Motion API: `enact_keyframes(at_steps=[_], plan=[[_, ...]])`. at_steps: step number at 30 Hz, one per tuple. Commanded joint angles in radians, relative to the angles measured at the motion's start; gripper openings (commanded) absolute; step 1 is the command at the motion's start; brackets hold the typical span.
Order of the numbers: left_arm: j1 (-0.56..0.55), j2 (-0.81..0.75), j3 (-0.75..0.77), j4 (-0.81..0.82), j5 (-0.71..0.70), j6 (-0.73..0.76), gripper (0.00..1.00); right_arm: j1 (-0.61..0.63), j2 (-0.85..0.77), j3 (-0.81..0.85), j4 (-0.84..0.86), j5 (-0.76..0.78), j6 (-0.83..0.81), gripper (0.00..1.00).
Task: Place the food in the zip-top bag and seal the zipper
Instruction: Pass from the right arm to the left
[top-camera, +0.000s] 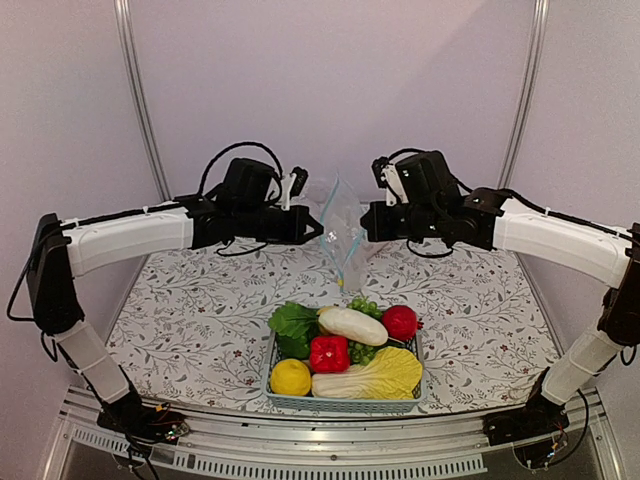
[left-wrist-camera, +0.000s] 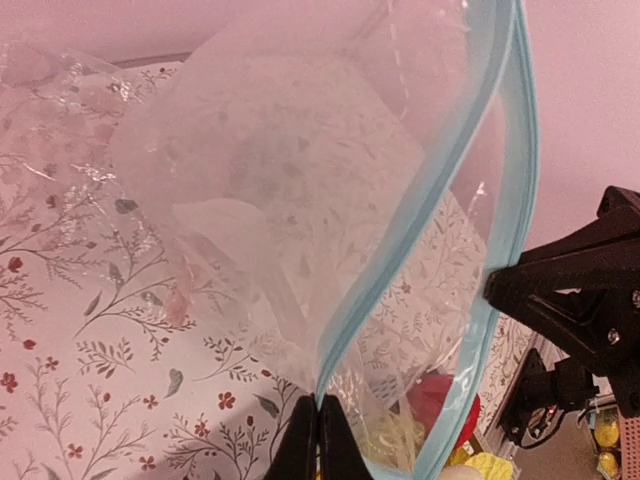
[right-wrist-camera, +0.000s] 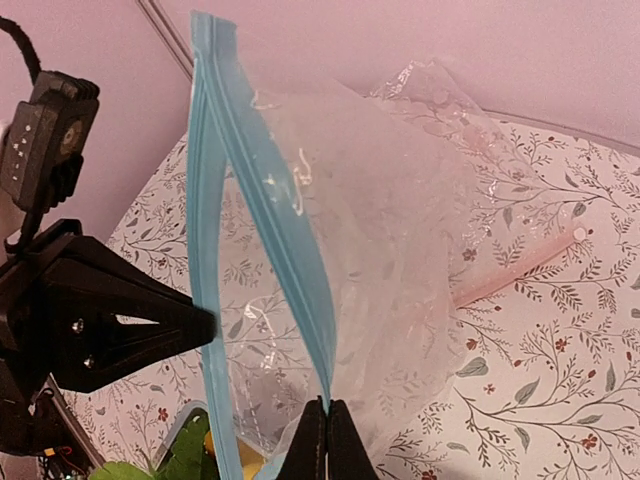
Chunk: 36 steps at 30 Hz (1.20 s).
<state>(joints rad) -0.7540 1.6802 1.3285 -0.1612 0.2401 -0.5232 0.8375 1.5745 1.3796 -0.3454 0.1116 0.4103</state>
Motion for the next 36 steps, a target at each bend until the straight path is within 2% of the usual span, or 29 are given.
enact_keyframes(at_steps=[1, 8, 12, 18, 25, 28, 34, 36], plan=[[-0.021, -0.066, 0.036, -0.126, -0.217, 0.07, 0.0, 0.002, -0.026, 0.005, -0.09, 0.164, 0.028, 0.0], [-0.059, -0.105, 0.113, -0.243, -0.395, 0.169, 0.0, 0.008, -0.028, 0.029, -0.14, 0.272, 0.053, 0.0], [-0.078, -0.11, 0.165, -0.304, -0.433, 0.221, 0.0, 0.008, -0.024, 0.038, -0.142, 0.269, 0.06, 0.0], [-0.085, -0.097, 0.227, -0.418, -0.403, 0.287, 0.0, 0.008, 0.0, 0.029, -0.109, 0.185, 0.085, 0.0], [-0.038, -0.078, 0.212, -0.502, -0.25, 0.319, 0.0, 0.008, 0.019, -0.008, -0.056, 0.099, 0.106, 0.0], [-0.015, -0.074, 0.189, -0.5, -0.218, 0.329, 0.0, 0.007, 0.012, -0.018, -0.032, 0.039, 0.087, 0.12], [0.019, -0.042, 0.208, -0.492, -0.142, 0.357, 0.0, 0.008, -0.064, -0.082, -0.015, -0.055, 0.002, 0.52], [0.033, -0.045, 0.204, -0.477, -0.109, 0.352, 0.0, 0.007, -0.117, -0.116, -0.026, -0.083, -0.032, 0.61]])
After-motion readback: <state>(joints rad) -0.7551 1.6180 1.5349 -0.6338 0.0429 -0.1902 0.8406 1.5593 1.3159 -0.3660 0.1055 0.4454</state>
